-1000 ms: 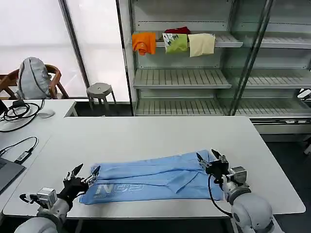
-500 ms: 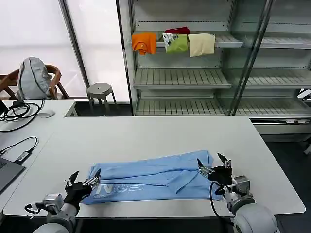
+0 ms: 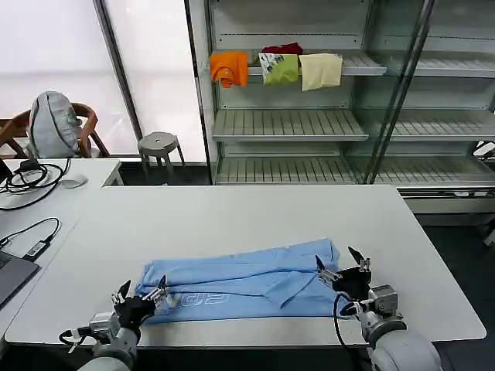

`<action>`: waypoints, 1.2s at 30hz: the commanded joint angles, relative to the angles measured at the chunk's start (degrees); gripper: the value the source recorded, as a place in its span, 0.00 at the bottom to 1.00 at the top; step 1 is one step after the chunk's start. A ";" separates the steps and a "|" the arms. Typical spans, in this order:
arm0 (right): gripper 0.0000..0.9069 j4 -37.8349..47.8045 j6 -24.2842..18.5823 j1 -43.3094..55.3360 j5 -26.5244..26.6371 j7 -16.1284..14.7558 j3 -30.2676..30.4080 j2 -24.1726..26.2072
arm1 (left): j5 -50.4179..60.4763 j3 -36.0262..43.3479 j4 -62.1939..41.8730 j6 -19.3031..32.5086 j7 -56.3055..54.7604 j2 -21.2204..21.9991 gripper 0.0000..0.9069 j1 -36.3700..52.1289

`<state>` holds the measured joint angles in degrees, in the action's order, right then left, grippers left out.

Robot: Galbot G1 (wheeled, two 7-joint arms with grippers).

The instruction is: Fold and organize the clothes.

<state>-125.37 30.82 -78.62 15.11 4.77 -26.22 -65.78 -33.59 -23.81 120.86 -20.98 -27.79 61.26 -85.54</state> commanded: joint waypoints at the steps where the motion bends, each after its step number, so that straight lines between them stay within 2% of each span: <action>1: 1.00 -0.17 -0.04 -0.44 -0.59 0.00 0.20 -0.17 | 4.87 3.19 -3.66 0.90 -2.14 -0.23 1.00 1.78; 6: 1.00 -0.20 -0.03 -0.47 -0.68 0.03 0.42 -0.19 | 5.08 3.42 -3.52 -0.01 -2.80 -0.36 1.00 1.33; 7: 1.00 -0.26 -0.03 -0.48 -0.68 0.04 0.43 -0.20 | 5.06 3.38 -3.33 -0.34 -2.86 -0.40 0.91 1.17; 8: 1.00 -0.27 -0.03 -0.50 -0.68 0.05 0.44 -0.20 | 5.01 3.32 -3.09 -0.61 -2.85 -0.46 0.68 0.98; 9: 1.00 -0.23 -0.03 -0.51 -0.69 0.04 0.45 -0.21 | 4.97 3.28 -2.86 -0.71 -2.83 -0.45 0.18 0.89; 10: 1.00 -0.17 -0.03 -0.52 -0.69 0.05 0.50 -0.23 | 4.94 3.24 -2.72 -0.85 -2.82 -0.43 0.07 0.87; 11: 1.00 -0.10 -0.04 -0.51 -0.74 0.05 0.58 -0.28 | 4.82 3.21 -2.61 -0.97 -2.73 -0.42 0.01 0.88; 28: 1.00 -0.41 -0.10 -1.26 -0.99 0.10 0.88 -0.55 | 4.66 3.54 -2.93 -1.36 -1.40 -0.08 0.02 0.36; 33: 1.00 -0.08 -0.09 -1.10 -1.13 0.15 1.32 -0.62 | 6.39 1.14 -3.13 -1.20 -0.23 -0.91 0.02 -0.08; 36: 1.00 0.05 -0.09 -0.63 -1.15 0.16 1.55 -0.60 | 7.32 -2.24 -2.91 -1.06 1.29 -2.81 0.02 -0.79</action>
<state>-125.48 30.74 -79.42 13.99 4.91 -24.77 -66.38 -28.08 -21.37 118.03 -21.90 -28.43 60.52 -85.57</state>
